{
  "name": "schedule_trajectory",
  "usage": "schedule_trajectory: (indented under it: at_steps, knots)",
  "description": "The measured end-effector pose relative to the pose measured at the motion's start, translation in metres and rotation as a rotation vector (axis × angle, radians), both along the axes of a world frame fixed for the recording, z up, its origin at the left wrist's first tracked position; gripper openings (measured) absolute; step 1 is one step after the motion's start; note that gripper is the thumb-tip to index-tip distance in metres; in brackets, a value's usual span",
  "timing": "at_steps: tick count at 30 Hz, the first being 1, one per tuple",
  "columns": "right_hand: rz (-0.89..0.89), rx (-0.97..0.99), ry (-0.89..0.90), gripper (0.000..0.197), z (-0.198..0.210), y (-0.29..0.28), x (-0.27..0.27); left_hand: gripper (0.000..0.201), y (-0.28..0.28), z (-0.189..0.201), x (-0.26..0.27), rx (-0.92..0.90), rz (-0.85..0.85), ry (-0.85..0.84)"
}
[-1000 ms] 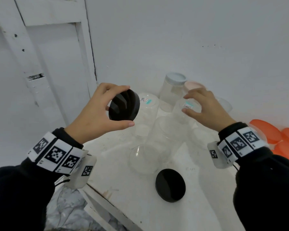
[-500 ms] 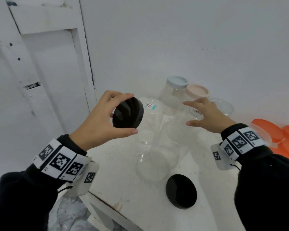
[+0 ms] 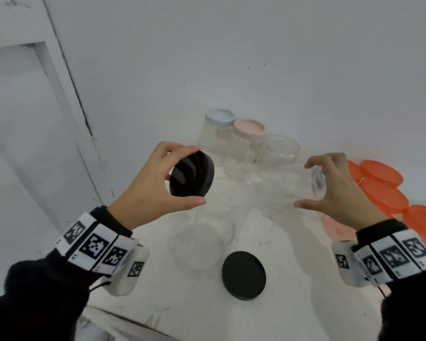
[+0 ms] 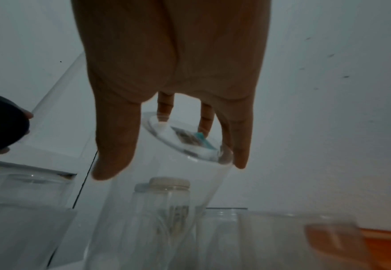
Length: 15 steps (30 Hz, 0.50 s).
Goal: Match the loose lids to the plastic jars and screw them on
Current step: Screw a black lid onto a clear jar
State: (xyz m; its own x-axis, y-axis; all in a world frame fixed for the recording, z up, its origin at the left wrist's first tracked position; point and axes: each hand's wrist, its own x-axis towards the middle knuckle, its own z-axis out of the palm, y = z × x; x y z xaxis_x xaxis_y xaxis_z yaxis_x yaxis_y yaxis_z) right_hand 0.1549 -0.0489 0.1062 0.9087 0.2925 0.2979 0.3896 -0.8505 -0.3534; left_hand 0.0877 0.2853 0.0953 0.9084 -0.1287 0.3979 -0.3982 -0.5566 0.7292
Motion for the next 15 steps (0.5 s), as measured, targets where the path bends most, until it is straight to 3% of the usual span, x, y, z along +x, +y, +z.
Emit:
schedule_trajectory:
  at_steps: [15]
  knots:
    - [-0.243, 0.299, 0.013, 0.077, -0.035, -0.058, -0.054, 0.084, -0.076, 0.000, 0.019, -0.004, -0.183, -0.031]
